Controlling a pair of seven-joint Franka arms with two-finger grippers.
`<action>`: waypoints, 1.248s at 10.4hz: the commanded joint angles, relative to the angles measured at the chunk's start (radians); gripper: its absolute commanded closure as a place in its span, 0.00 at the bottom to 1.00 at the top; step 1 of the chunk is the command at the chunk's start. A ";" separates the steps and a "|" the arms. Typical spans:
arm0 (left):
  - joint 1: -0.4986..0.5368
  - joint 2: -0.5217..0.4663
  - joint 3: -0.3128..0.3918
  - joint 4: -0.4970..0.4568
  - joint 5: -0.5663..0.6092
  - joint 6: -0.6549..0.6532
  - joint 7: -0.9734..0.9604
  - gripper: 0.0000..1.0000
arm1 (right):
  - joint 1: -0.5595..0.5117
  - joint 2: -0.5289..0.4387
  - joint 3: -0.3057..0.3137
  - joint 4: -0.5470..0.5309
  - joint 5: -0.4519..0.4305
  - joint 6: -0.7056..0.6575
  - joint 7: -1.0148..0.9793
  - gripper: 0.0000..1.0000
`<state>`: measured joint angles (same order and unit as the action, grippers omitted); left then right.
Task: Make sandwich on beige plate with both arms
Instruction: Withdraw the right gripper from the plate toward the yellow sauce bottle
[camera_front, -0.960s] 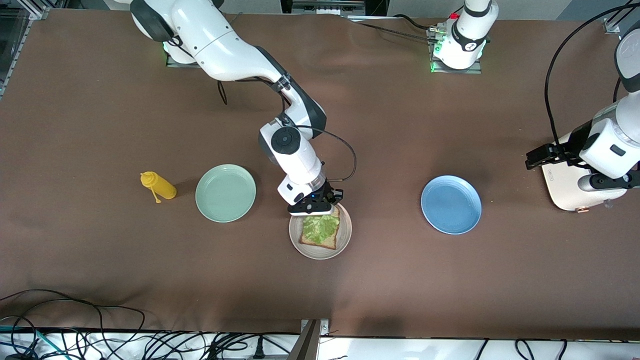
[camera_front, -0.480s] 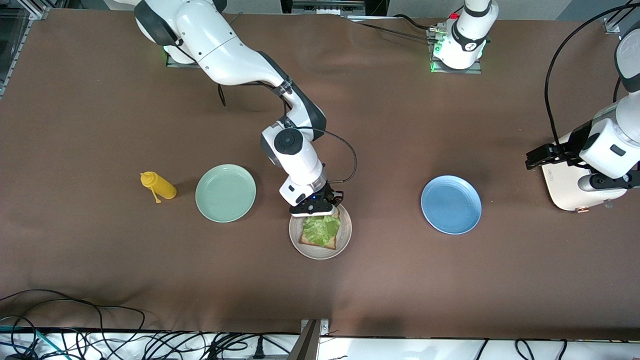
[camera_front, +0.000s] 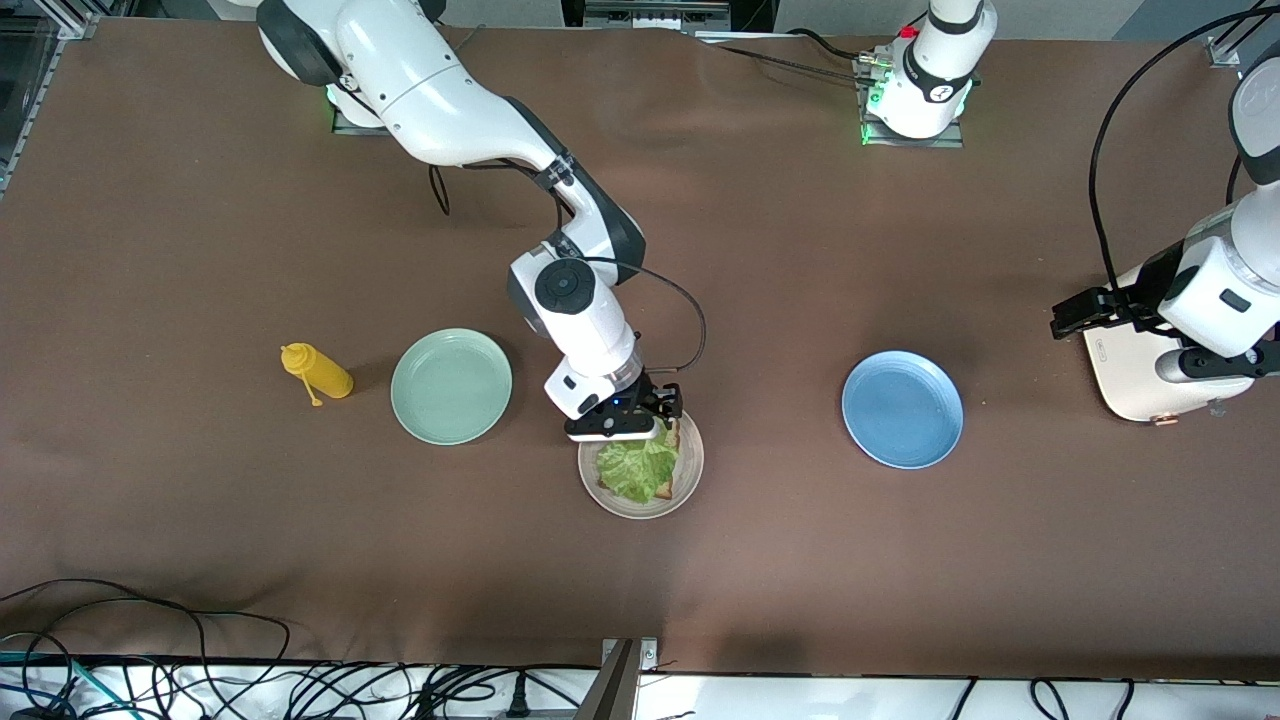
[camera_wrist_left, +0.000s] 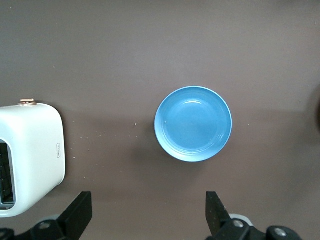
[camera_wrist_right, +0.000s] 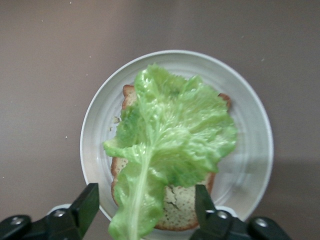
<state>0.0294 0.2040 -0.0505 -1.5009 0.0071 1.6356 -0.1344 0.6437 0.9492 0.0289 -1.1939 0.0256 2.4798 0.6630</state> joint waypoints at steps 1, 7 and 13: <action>-0.003 -0.003 -0.002 0.016 0.020 -0.019 0.005 0.00 | -0.028 -0.114 0.005 -0.075 -0.010 -0.127 -0.081 0.00; -0.003 -0.003 0.000 0.016 0.022 -0.019 0.005 0.00 | -0.171 -0.435 0.014 -0.300 0.040 -0.401 -0.570 0.00; -0.006 -0.003 0.003 0.016 0.020 -0.019 0.005 0.00 | -0.386 -0.769 0.014 -0.630 0.152 -0.507 -1.317 0.00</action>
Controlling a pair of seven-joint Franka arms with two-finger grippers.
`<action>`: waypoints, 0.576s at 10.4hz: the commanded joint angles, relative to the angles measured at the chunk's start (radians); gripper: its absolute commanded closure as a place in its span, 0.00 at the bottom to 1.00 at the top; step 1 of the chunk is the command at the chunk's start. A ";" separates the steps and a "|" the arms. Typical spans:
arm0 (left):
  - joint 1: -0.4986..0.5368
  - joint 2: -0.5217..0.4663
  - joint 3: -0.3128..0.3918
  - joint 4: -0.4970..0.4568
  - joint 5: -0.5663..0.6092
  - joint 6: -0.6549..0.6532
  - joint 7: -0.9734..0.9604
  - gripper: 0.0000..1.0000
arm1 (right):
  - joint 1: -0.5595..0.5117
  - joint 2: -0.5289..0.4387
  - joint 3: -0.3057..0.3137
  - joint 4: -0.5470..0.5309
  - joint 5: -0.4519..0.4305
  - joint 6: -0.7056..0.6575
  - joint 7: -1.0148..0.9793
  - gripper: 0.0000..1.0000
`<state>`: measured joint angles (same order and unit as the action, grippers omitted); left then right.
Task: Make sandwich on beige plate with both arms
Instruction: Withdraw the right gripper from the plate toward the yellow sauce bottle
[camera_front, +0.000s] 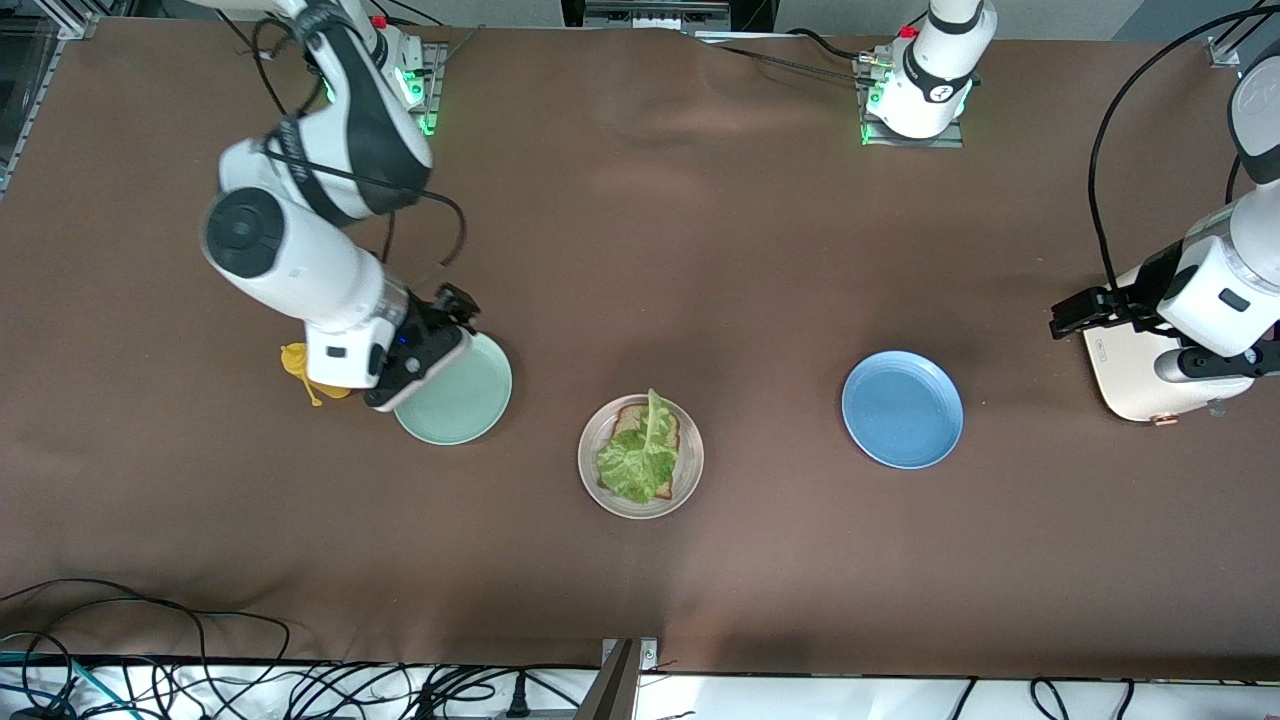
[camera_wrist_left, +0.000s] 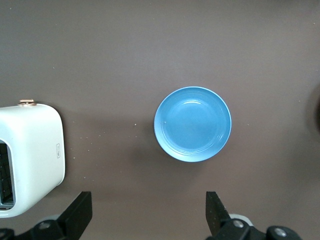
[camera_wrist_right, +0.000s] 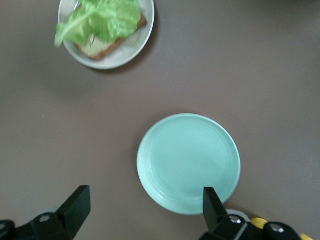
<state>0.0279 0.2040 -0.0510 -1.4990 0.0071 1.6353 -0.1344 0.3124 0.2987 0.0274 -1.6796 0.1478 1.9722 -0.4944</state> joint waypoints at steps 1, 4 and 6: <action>-0.006 -0.003 0.000 0.014 0.022 -0.018 0.006 0.00 | -0.097 -0.150 0.013 -0.155 0.038 -0.063 -0.276 0.00; -0.006 -0.003 -0.001 0.014 0.020 -0.018 0.006 0.00 | -0.248 -0.174 -0.038 -0.153 0.111 -0.212 -0.668 0.00; -0.006 -0.003 -0.001 0.014 0.020 -0.018 0.006 0.00 | -0.307 -0.136 -0.131 -0.149 0.177 -0.262 -0.957 0.00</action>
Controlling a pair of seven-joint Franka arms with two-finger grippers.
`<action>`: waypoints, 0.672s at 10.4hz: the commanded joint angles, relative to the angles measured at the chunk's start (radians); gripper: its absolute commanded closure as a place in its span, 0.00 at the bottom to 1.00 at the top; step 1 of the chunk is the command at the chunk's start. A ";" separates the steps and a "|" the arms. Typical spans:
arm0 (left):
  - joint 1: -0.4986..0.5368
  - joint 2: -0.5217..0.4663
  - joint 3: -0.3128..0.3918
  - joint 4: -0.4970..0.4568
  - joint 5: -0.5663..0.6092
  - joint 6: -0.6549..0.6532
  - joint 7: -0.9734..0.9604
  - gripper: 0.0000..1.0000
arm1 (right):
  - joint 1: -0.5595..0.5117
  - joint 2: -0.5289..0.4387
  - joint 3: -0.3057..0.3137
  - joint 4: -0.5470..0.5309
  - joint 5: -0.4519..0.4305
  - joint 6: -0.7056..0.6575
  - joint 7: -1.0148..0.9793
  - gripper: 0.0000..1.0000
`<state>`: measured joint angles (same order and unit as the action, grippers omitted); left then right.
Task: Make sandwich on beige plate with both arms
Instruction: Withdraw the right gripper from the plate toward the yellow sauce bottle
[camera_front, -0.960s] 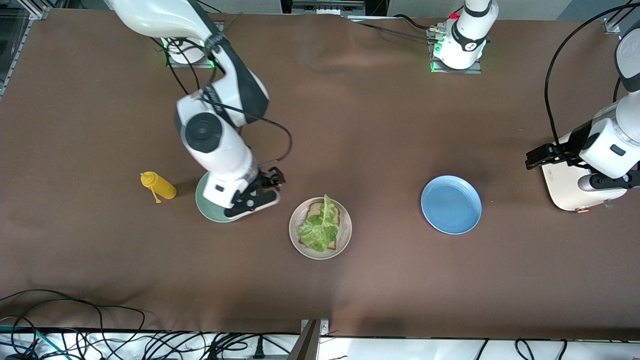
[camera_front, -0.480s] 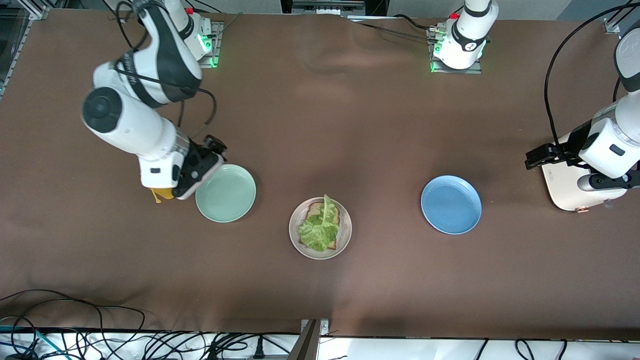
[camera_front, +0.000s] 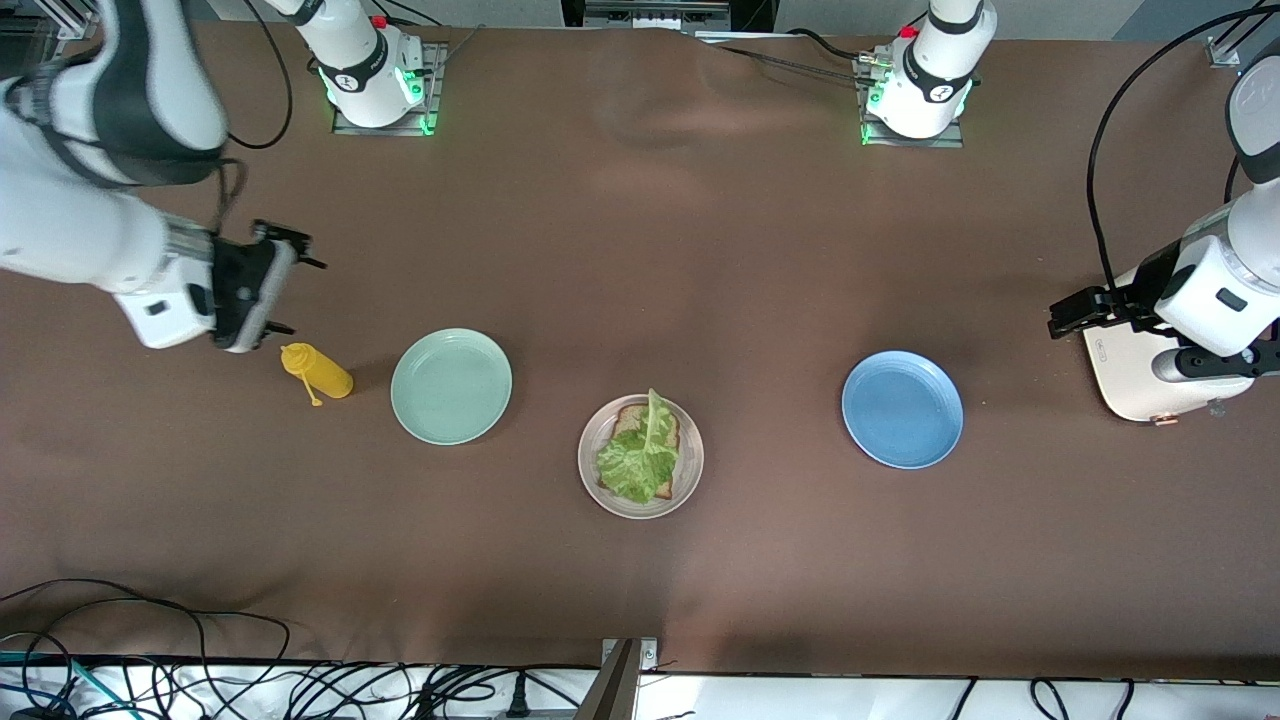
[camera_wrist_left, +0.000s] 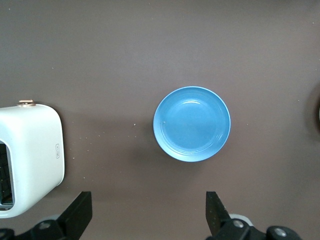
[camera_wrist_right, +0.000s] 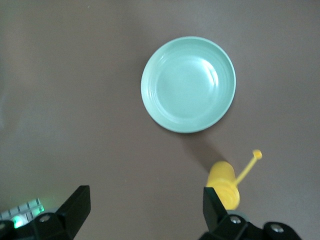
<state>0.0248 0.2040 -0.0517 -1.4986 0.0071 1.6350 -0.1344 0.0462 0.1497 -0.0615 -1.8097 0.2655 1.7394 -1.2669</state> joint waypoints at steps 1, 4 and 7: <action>-0.003 -0.003 0.000 0.014 0.020 -0.018 0.006 0.00 | -0.072 0.043 -0.076 -0.019 0.098 -0.052 -0.316 0.00; -0.003 -0.003 -0.002 0.014 0.020 -0.018 0.006 0.00 | -0.126 0.189 -0.184 0.009 0.255 -0.127 -0.697 0.00; -0.003 -0.002 -0.002 0.014 0.020 -0.018 0.006 0.00 | -0.129 0.358 -0.241 0.110 0.392 -0.237 -1.027 0.00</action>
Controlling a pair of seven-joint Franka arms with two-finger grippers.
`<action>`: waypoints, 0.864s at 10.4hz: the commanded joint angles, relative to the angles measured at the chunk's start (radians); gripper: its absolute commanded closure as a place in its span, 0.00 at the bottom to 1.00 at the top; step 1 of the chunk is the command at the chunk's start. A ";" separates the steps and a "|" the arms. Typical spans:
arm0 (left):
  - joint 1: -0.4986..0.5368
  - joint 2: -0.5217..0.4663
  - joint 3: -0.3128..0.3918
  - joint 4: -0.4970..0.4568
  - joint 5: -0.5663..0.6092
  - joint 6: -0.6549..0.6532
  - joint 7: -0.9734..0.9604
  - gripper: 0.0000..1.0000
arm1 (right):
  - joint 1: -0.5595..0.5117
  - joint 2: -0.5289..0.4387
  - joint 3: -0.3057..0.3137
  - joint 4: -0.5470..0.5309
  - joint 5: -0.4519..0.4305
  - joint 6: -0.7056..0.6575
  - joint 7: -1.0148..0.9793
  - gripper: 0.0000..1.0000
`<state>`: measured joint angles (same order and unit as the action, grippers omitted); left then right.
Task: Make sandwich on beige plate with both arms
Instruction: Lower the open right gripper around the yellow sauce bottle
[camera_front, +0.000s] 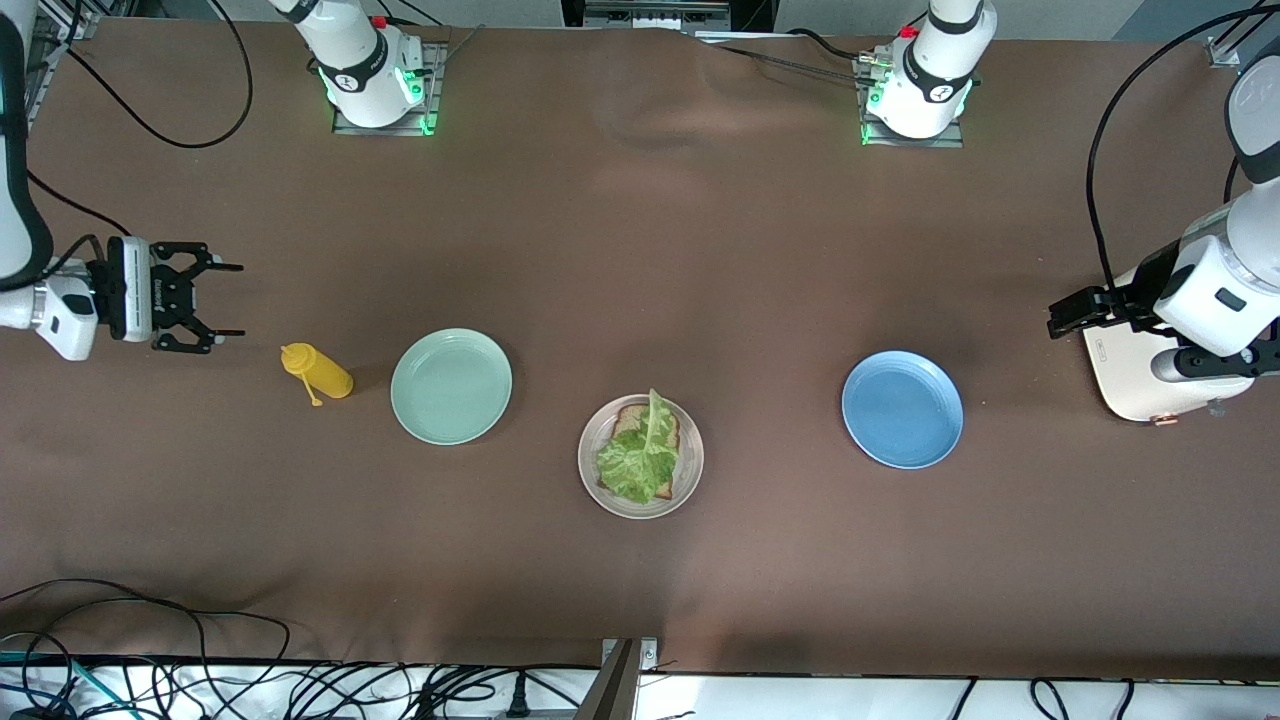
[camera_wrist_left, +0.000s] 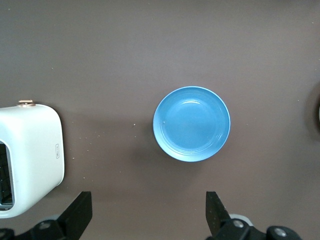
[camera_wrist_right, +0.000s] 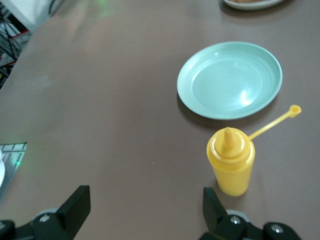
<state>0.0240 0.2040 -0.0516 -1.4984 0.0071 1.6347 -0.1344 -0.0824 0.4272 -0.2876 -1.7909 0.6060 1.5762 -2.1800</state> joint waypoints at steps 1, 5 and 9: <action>-0.002 -0.003 -0.001 0.013 0.020 -0.018 0.007 0.00 | 0.000 0.114 -0.018 0.109 0.073 -0.099 -0.165 0.00; -0.002 -0.003 -0.001 0.013 0.020 -0.018 0.006 0.00 | -0.028 0.254 -0.018 0.165 0.172 -0.111 -0.311 0.00; -0.004 -0.003 -0.002 0.013 0.020 -0.018 0.006 0.00 | -0.028 0.360 -0.016 0.206 0.277 -0.102 -0.369 0.00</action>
<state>0.0233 0.2040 -0.0520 -1.4981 0.0071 1.6345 -0.1344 -0.1027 0.7436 -0.3022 -1.6373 0.8460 1.4987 -2.5302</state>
